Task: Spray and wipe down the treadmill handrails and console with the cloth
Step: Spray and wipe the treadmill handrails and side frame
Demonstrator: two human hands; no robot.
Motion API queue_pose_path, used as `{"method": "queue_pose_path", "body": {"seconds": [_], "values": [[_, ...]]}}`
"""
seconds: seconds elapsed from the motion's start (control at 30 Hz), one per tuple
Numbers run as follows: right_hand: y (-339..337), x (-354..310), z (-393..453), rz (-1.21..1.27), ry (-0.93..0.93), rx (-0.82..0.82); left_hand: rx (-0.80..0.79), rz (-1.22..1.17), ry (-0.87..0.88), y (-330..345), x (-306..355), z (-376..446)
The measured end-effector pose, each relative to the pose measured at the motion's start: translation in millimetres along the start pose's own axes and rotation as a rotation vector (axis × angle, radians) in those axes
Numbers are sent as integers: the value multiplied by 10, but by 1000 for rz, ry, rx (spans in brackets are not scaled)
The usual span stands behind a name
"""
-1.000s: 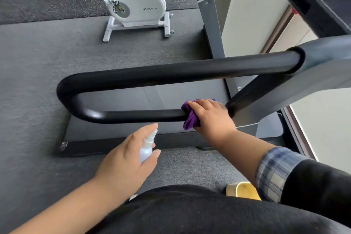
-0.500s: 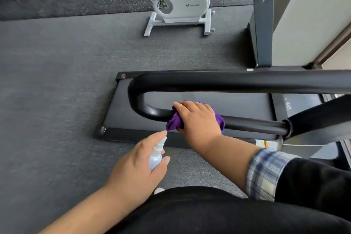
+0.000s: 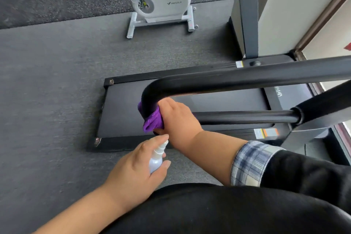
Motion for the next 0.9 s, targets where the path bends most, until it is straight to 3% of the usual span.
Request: {"method": "queue_pose_path", "body": {"seconds": [0.13, 0.23, 0.6, 0.73, 0.9], "values": [[44, 159, -96, -304, -9, -171, -35, -12, 80, 49, 116, 159], [-35, 395, -297, -417, -1, -196, -53, -4, 103, 162, 254, 259], [-913, 1731, -1393, -307, 299, -169, -64, 9, 140, 672, 939, 505], [-1149, 1997, -1695, -259, 307, -86, -62, 43, 74, 815, 1078, 535], [-1109, 2001, -1859, -137, 263, -5, 25, 10, -166, 830, 1031, 550]]}}
Point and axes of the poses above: each hand's wrist, its own z-axis towards the middle knuckle, its own y-axis out of the palm, x = y × z, the point moved 4 cm from there along z, towards the middle knuckle, and after that the axes turned 10 degrees about -x, right-handed, at the moved point
